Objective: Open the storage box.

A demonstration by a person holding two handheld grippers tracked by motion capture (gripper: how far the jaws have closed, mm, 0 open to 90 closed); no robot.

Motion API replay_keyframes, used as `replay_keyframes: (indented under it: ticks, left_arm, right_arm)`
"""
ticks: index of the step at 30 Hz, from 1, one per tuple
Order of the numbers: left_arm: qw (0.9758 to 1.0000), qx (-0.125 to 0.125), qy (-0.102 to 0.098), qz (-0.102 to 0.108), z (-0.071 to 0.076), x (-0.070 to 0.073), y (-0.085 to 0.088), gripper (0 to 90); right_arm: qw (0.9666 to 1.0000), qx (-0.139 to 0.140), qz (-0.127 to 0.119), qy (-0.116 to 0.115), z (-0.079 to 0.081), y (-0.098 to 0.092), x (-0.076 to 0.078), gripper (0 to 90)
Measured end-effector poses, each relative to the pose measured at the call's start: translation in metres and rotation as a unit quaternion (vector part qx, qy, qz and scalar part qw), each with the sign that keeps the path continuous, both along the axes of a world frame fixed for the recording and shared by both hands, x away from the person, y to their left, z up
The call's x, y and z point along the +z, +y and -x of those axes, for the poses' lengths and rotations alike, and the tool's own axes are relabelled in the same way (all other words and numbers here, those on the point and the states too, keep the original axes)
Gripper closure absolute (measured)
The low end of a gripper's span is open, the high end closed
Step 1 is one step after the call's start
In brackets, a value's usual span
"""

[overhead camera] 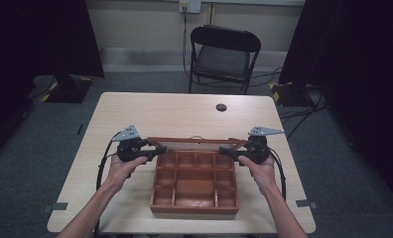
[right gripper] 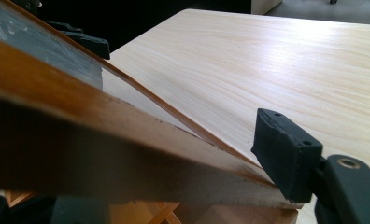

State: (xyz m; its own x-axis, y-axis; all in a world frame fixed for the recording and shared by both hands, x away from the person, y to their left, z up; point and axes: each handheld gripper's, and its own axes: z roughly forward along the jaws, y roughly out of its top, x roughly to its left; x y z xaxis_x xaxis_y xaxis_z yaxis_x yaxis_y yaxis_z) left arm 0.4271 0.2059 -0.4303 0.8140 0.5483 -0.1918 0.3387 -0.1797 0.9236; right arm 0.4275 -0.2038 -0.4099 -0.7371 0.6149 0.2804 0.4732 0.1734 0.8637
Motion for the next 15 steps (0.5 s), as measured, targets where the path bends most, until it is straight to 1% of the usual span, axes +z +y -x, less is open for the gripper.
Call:
replay_keyframes:
  ticks: [3, 4, 7, 8, 9, 10, 12, 13, 15]
  left_arm:
    - [1.0000, -0.001, 0.004, -0.001, -0.002, 0.001, 0.000, 50.1]
    - [1.0000, -0.001, 0.006, -0.007, -0.003, 0.002, -0.001, 50.1]
    - [0.9999, -0.001, 0.007, -0.013, -0.007, 0.003, -0.002, 49.6]
    - [0.9999, 0.003, 0.007, -0.014, -0.007, 0.003, -0.005, 48.9]
    - [0.9999, 0.003, 0.007, -0.014, -0.007, 0.003, -0.005, 48.5]
    - [0.9997, 0.004, 0.010, -0.020, -0.009, 0.002, -0.006, 48.1]
    - [0.9997, 0.006, 0.010, -0.024, -0.010, 0.001, -0.008, 45.8]
    - [0.9997, 0.006, 0.010, -0.024, -0.010, 0.001, -0.008, 43.3]
    - [0.9997, 0.004, 0.016, -0.017, -0.012, -0.002, -0.010, 42.1]
  right_arm:
    - [1.0000, 0.002, -0.002, 0.003, -0.002, 0.000, 0.000, 35.9]
    - [1.0000, -0.002, -0.004, 0.002, -0.004, 0.000, 0.000, 36.1]
    - [1.0000, -0.004, -0.008, 0.002, -0.005, 0.000, 0.000, 36.4]
    - [0.9999, -0.007, -0.012, 0.001, -0.007, 0.000, 0.000, 36.6]
    - [0.9999, -0.007, -0.012, 0.001, -0.007, 0.000, 0.000, 36.6]
    - [0.9999, -0.008, -0.013, 0.001, -0.008, 0.000, 0.000, 36.9]
    - [0.9999, -0.008, -0.012, 0.001, -0.009, 0.000, 0.000, 37.3]
    - [0.9999, -0.008, -0.012, 0.001, -0.009, 0.000, 0.000, 37.3]
    - [0.9999, -0.009, -0.011, 0.002, -0.009, 0.000, 0.000, 37.6]
